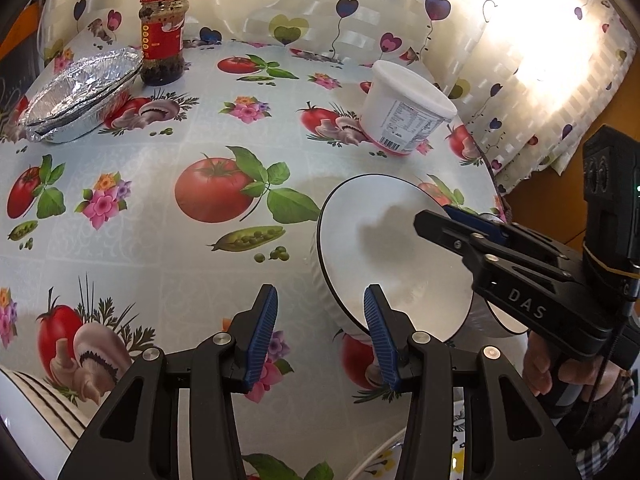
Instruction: Organize plates and bowls
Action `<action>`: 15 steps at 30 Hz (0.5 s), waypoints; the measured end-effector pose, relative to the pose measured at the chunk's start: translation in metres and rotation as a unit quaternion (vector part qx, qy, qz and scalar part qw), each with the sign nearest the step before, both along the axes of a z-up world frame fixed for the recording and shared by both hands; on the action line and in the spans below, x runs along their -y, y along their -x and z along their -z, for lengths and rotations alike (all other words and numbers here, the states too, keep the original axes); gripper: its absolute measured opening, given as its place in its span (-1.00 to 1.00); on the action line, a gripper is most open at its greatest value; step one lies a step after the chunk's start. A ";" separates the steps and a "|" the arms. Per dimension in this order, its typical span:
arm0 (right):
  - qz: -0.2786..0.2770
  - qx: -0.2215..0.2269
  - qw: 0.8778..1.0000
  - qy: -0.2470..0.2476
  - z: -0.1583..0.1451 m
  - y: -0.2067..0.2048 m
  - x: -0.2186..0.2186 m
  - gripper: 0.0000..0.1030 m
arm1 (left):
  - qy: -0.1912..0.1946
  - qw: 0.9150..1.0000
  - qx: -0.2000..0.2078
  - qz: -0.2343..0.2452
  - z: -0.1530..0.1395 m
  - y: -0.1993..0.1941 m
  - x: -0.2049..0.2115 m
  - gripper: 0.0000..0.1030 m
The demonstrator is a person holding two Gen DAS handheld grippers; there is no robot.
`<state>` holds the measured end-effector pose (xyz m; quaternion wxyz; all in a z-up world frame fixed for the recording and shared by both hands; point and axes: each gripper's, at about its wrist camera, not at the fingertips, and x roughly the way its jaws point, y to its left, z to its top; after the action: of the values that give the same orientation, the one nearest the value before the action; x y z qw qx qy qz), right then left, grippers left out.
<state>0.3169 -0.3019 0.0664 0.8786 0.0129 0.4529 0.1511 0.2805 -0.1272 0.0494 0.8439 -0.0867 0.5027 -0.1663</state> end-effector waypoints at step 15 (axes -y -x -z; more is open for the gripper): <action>-0.020 -0.016 0.999 -0.019 0.001 0.015 -0.009 -0.62 | 0.009 1.000 -0.005 0.009 0.000 0.011 -0.003 -0.10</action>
<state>0.3017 -0.2928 0.0651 0.8673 0.0231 0.4645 0.1774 0.2696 -0.1245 0.0494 0.8389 -0.0908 0.5062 -0.1785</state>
